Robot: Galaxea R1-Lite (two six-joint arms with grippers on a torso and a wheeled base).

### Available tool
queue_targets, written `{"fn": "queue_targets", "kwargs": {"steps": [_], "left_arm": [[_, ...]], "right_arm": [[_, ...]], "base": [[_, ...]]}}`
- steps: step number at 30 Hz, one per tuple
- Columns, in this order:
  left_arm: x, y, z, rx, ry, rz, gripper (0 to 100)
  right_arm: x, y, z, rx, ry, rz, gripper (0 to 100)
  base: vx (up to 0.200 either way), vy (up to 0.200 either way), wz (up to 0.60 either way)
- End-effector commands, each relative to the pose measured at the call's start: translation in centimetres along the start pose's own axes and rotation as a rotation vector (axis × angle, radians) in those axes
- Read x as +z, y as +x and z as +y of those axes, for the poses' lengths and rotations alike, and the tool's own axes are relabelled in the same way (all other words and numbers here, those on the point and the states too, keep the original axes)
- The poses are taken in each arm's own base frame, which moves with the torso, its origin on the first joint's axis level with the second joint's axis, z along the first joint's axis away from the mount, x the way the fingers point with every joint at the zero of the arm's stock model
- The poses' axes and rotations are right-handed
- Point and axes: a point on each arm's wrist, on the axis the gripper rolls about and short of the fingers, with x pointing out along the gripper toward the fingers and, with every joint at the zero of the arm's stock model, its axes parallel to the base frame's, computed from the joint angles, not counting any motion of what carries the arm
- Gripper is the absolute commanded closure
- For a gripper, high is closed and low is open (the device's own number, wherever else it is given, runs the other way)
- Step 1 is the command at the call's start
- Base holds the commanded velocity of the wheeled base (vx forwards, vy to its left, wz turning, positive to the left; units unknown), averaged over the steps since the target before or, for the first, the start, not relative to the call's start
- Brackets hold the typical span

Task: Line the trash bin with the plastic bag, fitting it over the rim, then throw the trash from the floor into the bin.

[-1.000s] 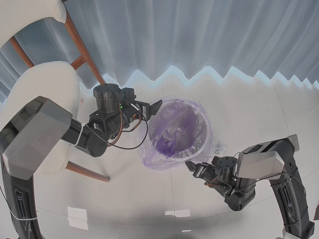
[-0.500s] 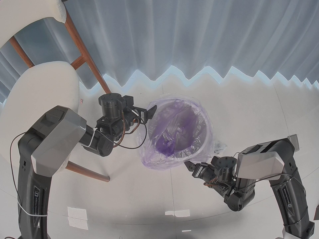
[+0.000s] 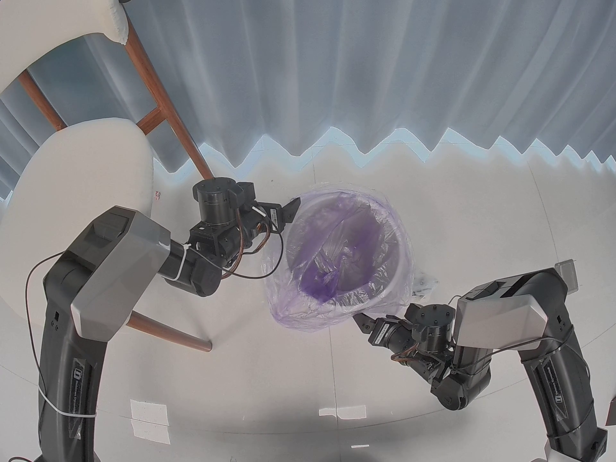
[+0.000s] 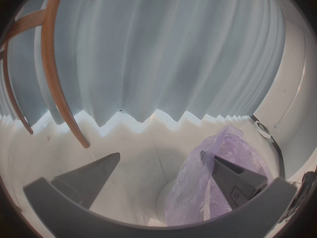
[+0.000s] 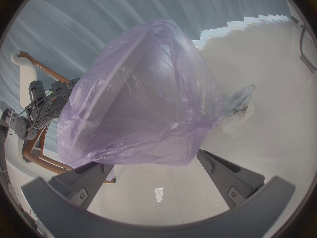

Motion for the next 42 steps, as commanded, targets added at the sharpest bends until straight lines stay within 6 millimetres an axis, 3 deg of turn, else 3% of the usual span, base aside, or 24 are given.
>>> {"fn": "queue_targets", "kwargs": {"steps": [1,15,16,27,29,31,35,42], "left_arm": [[0.3,0.4,0.1,0.005,-0.029,-0.003,0],[0.6,1.1,0.8,0.02,-0.09,-0.002,0],[0.4,1.1,0.8,0.023,-0.088,-0.003,100],[-0.1,1.3,0.5,0.042,-0.088,0.009,100],[-0.7,1.4,0.8,0.048,-0.087,0.022,100],[-2.8,1.9,1.2,0.057,-0.09,0.059,100],[-5.1,2.2,1.4,0.063,-0.091,0.102,100],[-7.5,3.3,1.6,0.076,-0.092,0.111,100]], "right_arm": [[0.0,0.0,0.0,0.008,0.0,-0.01,0],[-0.1,0.1,0.0,0.007,-0.001,-0.009,0],[-0.1,0.1,0.0,0.007,-0.001,-0.009,0],[-0.1,0.1,0.0,0.008,-0.003,-0.008,0],[-0.1,0.1,0.0,0.008,-0.003,-0.008,0],[-0.1,0.1,0.0,0.008,-0.003,-0.008,0],[-0.3,0.0,0.2,0.011,-0.005,-0.004,0],[-0.4,0.0,0.2,0.011,-0.005,-0.001,0]], "base": [[0.0,0.0,0.0],[0.0,0.0,0.0],[0.0,0.0,0.0],[0.0,0.0,0.0],[0.0,0.0,0.0],[0.0,0.0,0.0],[0.0,0.0,0.0],[0.0,0.0,0.0]]}}
